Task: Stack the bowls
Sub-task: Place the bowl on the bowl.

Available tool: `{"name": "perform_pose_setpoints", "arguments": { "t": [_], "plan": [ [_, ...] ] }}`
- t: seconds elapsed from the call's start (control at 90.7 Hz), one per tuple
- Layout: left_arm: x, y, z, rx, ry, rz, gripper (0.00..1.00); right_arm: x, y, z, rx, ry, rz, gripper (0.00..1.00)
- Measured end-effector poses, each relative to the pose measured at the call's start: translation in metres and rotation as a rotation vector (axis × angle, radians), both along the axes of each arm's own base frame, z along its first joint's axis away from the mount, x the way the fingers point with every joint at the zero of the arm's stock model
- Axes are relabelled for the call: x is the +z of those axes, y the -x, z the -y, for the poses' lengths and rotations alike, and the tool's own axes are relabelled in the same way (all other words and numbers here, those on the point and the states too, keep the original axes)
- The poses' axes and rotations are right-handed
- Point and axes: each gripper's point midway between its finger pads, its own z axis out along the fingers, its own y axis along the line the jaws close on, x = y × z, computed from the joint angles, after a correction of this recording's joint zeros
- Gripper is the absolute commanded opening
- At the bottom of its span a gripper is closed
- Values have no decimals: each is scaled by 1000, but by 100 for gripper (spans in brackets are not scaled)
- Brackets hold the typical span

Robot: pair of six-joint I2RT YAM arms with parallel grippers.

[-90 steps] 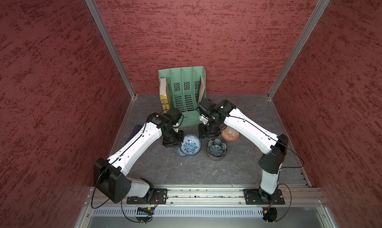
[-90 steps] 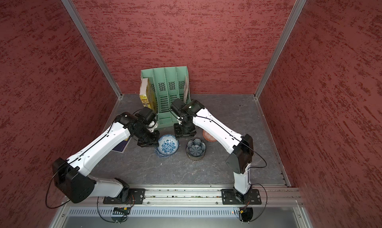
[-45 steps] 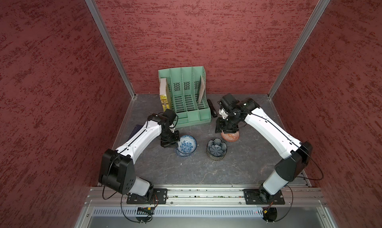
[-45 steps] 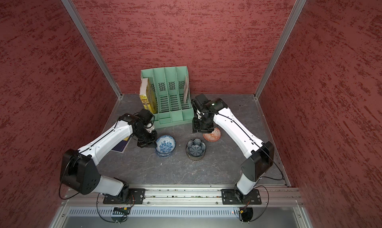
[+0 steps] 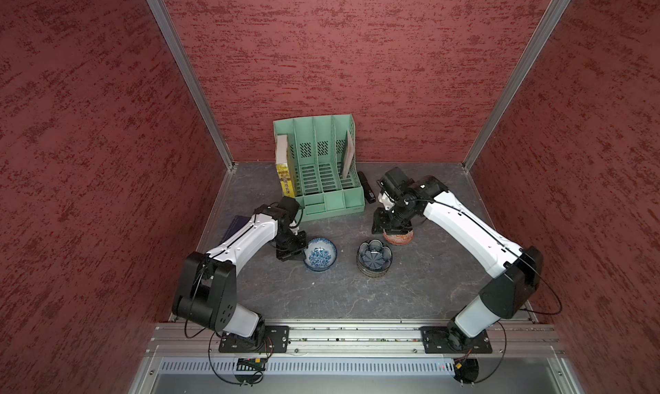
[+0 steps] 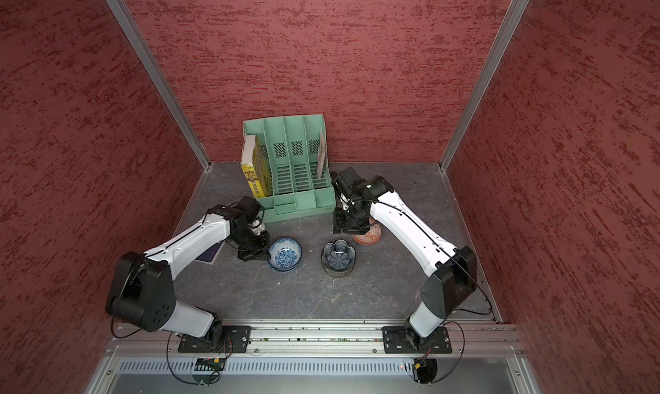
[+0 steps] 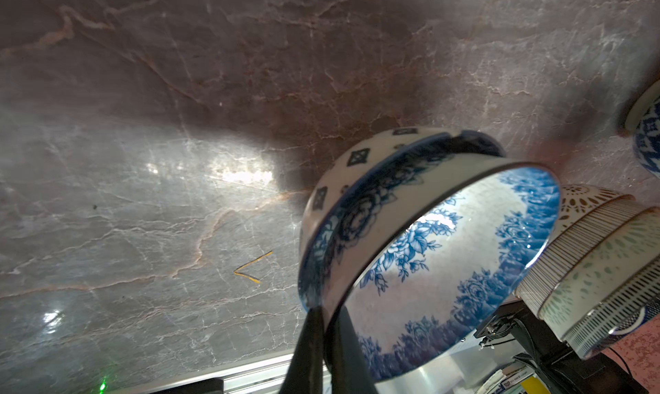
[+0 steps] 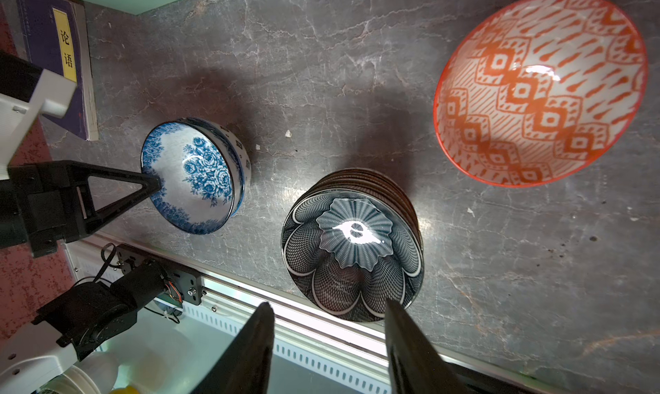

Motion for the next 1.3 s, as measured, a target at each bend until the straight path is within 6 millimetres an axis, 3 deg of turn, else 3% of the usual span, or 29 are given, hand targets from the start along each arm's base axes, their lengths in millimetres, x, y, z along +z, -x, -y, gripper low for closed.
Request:
{"name": "perform_pose_setpoints", "arguments": {
  "t": [0.639,1.3],
  "plan": [
    [-5,1,0,29,58,18,0,-1,0,-2,-2,-13,0,53],
    [-8,2,2,-7,12,39,1,0,0,-2,-1,-14,-1,53]
  ]
}}
